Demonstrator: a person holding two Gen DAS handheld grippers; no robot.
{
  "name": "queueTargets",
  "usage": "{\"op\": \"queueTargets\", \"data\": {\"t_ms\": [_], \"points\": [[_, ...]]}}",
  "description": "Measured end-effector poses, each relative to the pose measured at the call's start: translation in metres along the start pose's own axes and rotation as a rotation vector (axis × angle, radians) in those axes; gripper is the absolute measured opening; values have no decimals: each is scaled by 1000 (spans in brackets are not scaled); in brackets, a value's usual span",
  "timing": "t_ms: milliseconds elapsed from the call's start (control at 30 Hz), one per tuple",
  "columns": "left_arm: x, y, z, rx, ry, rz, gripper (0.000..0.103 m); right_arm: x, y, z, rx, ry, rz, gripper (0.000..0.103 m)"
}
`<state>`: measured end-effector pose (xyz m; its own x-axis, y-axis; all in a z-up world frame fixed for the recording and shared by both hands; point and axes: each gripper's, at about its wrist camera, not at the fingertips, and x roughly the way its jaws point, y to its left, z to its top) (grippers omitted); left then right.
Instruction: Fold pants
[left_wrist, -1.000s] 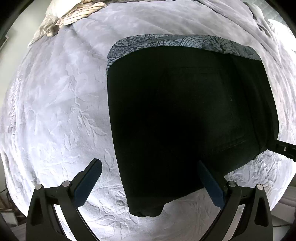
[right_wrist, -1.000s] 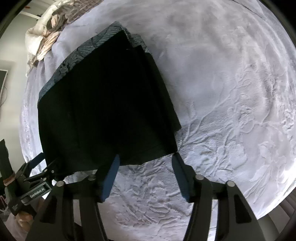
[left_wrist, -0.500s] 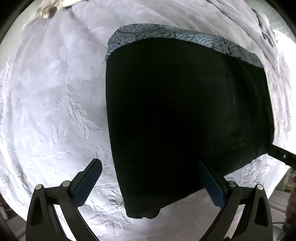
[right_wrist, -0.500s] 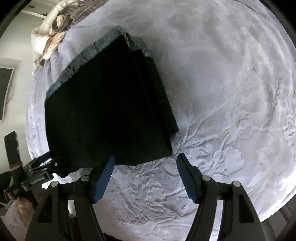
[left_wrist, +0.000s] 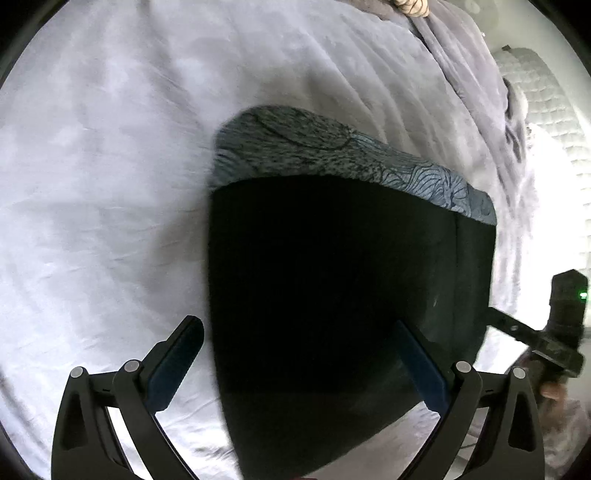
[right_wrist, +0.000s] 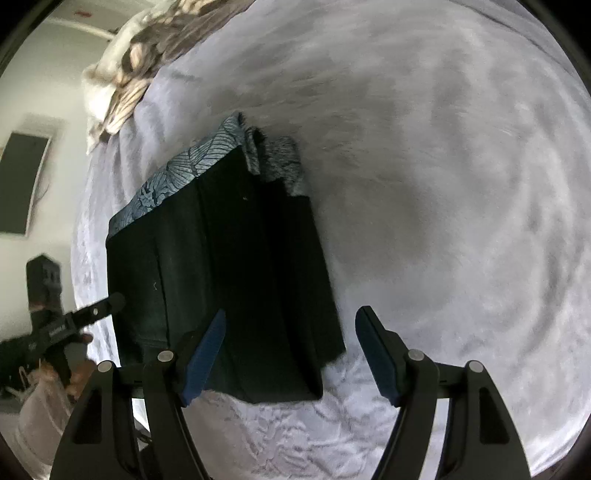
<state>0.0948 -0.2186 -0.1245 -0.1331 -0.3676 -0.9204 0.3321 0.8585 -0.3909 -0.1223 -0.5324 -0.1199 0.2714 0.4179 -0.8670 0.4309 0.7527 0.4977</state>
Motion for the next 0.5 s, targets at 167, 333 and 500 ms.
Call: {"op": "queueTargets", "data": {"t_ms": [167, 333, 500], "points": [[10, -13, 4, 23, -1, -20, 102, 15, -3, 20, -13, 8, 111, 76], [21, -9, 6, -2, 5, -39, 102, 37, -14, 36, 31, 50, 227, 77], [22, -8, 5, -31, -4, -28, 102, 51, -30, 32, 171, 87, 316, 74]]}}
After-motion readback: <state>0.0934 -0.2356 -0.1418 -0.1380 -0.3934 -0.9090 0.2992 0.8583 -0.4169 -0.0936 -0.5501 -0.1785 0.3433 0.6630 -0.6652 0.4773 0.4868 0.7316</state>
